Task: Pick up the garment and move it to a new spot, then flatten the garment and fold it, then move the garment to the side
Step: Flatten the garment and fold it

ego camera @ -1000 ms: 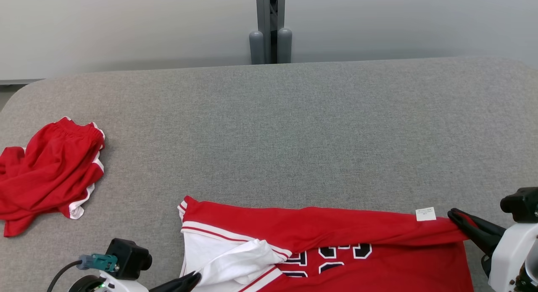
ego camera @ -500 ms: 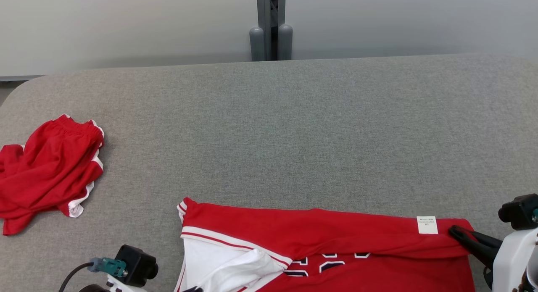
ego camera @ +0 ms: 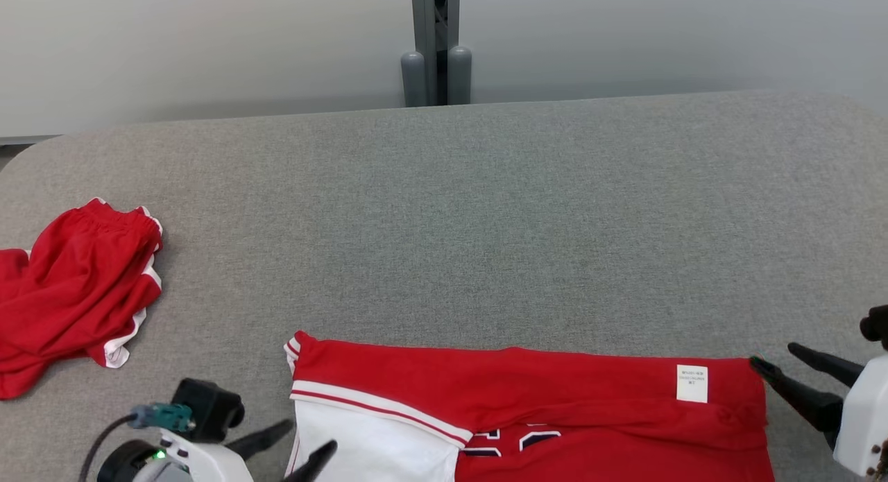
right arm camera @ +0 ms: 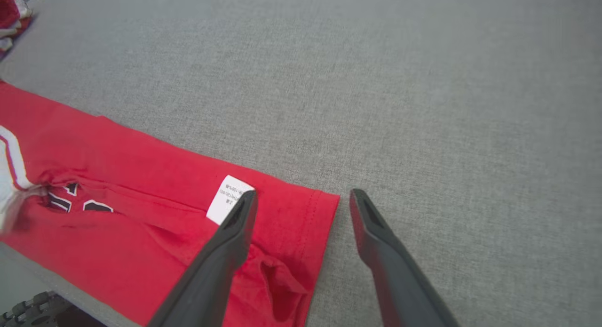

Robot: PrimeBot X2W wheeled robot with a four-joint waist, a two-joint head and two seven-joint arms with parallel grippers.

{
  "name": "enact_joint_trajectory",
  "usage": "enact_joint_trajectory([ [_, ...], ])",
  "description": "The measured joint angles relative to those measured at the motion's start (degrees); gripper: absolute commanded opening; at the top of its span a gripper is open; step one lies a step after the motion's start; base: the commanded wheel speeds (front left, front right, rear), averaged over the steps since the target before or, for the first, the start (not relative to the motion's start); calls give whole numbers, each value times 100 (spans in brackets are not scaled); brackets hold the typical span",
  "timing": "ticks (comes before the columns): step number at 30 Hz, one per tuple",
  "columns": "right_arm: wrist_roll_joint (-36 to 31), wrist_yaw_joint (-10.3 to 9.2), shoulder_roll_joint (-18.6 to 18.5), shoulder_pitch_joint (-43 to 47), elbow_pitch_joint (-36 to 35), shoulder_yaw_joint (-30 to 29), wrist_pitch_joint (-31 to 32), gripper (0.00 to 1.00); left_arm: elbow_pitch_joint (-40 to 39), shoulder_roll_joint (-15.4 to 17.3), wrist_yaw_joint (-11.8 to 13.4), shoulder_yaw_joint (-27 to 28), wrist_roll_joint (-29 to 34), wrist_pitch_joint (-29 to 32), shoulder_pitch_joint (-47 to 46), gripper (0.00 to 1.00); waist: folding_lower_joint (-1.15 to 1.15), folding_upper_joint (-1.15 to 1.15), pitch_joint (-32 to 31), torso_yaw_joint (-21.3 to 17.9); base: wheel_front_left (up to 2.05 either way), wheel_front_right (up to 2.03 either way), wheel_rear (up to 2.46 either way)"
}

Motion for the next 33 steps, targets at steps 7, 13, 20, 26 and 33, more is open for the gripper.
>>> enact_joint_trajectory([
  [7,209,0,-86,-133,-64,-521,-625,100,-75,-299,266,476,100,-754,-351,100,0,0,-51,-71,0,0,0],
  [13,-177,0,302,-250,63,-1053,-1228,100,187,-781,513,717,504,-1786,-722,100,0,0,-85,-149,0,0,0],
  [20,-1458,0,1377,115,147,-2802,-1302,100,750,-1400,726,850,970,-3284,-967,100,0,0,-104,-271,0,0,0],
  [26,-2943,0,2381,1114,-177,-4285,-1315,100,1486,-1719,742,802,1350,-4380,-976,100,0,0,-129,-323,0,0,0],
  [33,-3830,0,3308,1908,-582,-5180,-1315,100,1811,-2213,699,1188,1914,-4647,-964,100,0,0,-134,-340,0,0,0],
])
